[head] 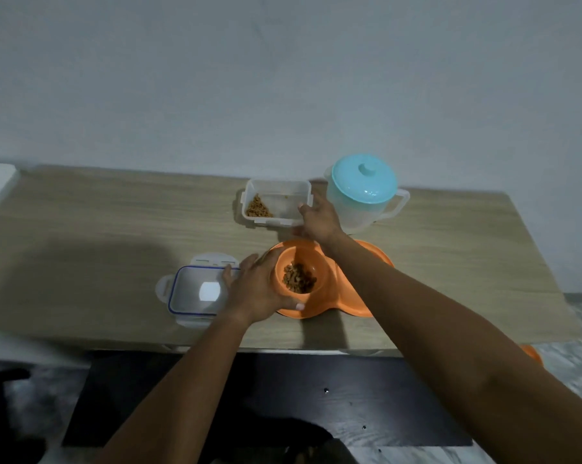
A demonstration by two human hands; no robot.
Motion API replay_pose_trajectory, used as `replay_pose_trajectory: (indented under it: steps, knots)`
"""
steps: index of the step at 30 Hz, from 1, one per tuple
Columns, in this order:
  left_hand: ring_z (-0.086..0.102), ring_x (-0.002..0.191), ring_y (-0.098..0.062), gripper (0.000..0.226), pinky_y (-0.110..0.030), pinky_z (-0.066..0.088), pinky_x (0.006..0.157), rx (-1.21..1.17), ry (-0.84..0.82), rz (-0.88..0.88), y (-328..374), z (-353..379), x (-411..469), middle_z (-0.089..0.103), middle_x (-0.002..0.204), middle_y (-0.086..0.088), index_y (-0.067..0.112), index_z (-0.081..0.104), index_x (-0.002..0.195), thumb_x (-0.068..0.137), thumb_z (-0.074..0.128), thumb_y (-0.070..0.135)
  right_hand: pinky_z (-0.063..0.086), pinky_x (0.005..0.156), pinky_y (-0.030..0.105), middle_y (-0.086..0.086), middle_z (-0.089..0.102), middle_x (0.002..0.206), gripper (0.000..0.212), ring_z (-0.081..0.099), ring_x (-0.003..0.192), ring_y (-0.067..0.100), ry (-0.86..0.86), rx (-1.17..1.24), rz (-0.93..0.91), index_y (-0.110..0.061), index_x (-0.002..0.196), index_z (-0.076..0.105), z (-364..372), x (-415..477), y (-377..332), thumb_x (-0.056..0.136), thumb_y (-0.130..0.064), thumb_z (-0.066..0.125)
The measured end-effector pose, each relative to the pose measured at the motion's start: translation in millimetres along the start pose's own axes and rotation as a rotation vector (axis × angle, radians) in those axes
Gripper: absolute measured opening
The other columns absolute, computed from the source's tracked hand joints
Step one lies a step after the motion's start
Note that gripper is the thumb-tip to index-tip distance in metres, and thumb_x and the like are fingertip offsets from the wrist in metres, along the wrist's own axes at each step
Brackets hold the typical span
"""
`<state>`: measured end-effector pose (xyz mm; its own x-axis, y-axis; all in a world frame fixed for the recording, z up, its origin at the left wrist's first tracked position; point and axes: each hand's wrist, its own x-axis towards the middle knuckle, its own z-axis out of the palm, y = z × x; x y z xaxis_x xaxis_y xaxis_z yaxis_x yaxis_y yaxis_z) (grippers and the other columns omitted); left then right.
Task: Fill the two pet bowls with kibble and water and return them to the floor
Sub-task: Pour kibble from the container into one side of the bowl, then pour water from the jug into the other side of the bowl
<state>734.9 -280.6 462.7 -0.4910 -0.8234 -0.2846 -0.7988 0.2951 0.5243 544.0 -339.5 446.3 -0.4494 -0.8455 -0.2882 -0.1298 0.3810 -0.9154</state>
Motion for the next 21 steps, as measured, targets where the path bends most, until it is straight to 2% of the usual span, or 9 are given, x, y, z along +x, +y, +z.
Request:
replay_pose_trajectory:
  steps: [2, 3, 5, 7, 12, 15, 17, 19, 21]
  knots:
    - [0.014, 0.148, -0.017, 0.112, -0.061, 0.003, 0.113, -0.005, -0.007, -0.003, 2, -2, 0, 0.032, 0.156, 0.008, 0.045, 0.020, 0.149, 0.056, 0.080, 0.066, 0.063, 0.080, 0.054, 0.009, 0.071, 0.112, 0.021, 0.072, 0.094, 0.033, -0.010, 0.079, 0.076, -0.026, 0.118, 0.061, 3, -15, -19, 0.101, -0.021, 0.049]
    - [0.013, 0.148, -0.017, 0.113, -0.061, 0.003, 0.113, -0.004, -0.013, -0.003, 3, -3, 0, 0.031, 0.156, 0.008, 0.045, 0.019, 0.149, 0.057, 0.080, 0.066, 0.063, 0.077, 0.052, 0.009, 0.070, 0.104, 0.018, 0.073, 0.088, 0.034, -0.009, 0.115, 0.109, -0.025, 0.110, 0.061, 5, -17, -22, 0.104, -0.016, 0.047]
    - [0.012, 0.149, -0.017, 0.113, -0.061, 0.002, 0.114, -0.003, -0.018, -0.002, 2, -3, 0, 0.030, 0.156, 0.008, 0.046, 0.017, 0.149, 0.056, 0.079, 0.067, 0.062, 0.080, 0.056, 0.006, 0.070, 0.098, 0.022, 0.073, 0.090, 0.038, 0.008, 0.121, 0.156, -0.030, 0.095, 0.061, 7, -17, -22, 0.103, -0.015, 0.047]
    - [0.011, 0.149, -0.017, 0.114, -0.062, 0.002, 0.114, 0.001, -0.023, -0.005, 0, -3, 1, 0.030, 0.157, 0.007, 0.047, 0.016, 0.149, 0.056, 0.078, 0.069, 0.060, 0.085, 0.060, 0.008, 0.071, 0.100, 0.023, 0.072, 0.095, 0.041, -0.005, 0.115, 0.157, -0.032, 0.089, 0.059, 9, -9, -14, 0.102, -0.018, 0.048]
    - [0.013, 0.149, -0.017, 0.113, -0.062, 0.002, 0.114, 0.018, -0.036, -0.003, -2, -4, 1, 0.031, 0.157, 0.007, 0.046, 0.019, 0.149, 0.056, 0.077, 0.071, 0.059, 0.090, 0.057, 0.005, 0.068, 0.091, 0.024, 0.072, 0.098, 0.039, -0.024, 0.116, 0.164, -0.027, 0.088, 0.059, 8, -30, -29, 0.105, -0.014, 0.047]
    - [0.017, 0.148, -0.018, 0.112, -0.062, 0.004, 0.114, 0.012, -0.033, 0.001, -2, -4, 2, 0.036, 0.154, 0.007, 0.046, 0.020, 0.147, 0.054, 0.077, 0.071, 0.058, 0.091, 0.058, 0.007, 0.071, 0.098, 0.015, 0.070, 0.100, 0.034, -0.038, 0.020, 0.084, -0.021, 0.104, 0.065, 1, -35, -16, 0.096, -0.020, 0.052]
    - [0.023, 0.145, -0.019, 0.112, -0.063, 0.008, 0.113, 0.038, -0.034, 0.010, -2, -4, 2, 0.041, 0.150, 0.008, 0.046, 0.021, 0.146, 0.053, 0.077, 0.072, 0.058, 0.091, 0.056, 0.005, 0.073, 0.107, 0.034, 0.069, 0.101, 0.030, 0.013, -0.054, 0.024, -0.019, 0.120, 0.066, -10, -48, -11, 0.087, -0.025, 0.056]
    - [0.031, 0.141, -0.020, 0.113, -0.062, 0.013, 0.111, 0.048, -0.041, 0.013, 0, -6, 3, 0.047, 0.145, 0.009, 0.045, 0.024, 0.145, 0.049, 0.078, 0.071, 0.057, 0.094, 0.045, -0.001, 0.071, 0.115, 0.038, 0.067, 0.106, 0.022, 0.121, -0.035, -0.022, -0.020, 0.128, 0.065, -24, -70, -14, 0.091, -0.022, 0.060]
    - [0.042, 0.132, -0.023, 0.112, -0.055, 0.023, 0.107, 0.112, -0.044, 0.025, 5, -10, 8, 0.054, 0.136, 0.006, 0.040, 0.031, 0.142, 0.046, 0.080, 0.070, 0.058, 0.091, 0.041, -0.001, 0.074, 0.104, 0.024, 0.069, 0.098, 0.019, 0.303, 0.008, -0.093, -0.018, 0.114, 0.073, -42, -81, -14, 0.092, -0.017, 0.062]
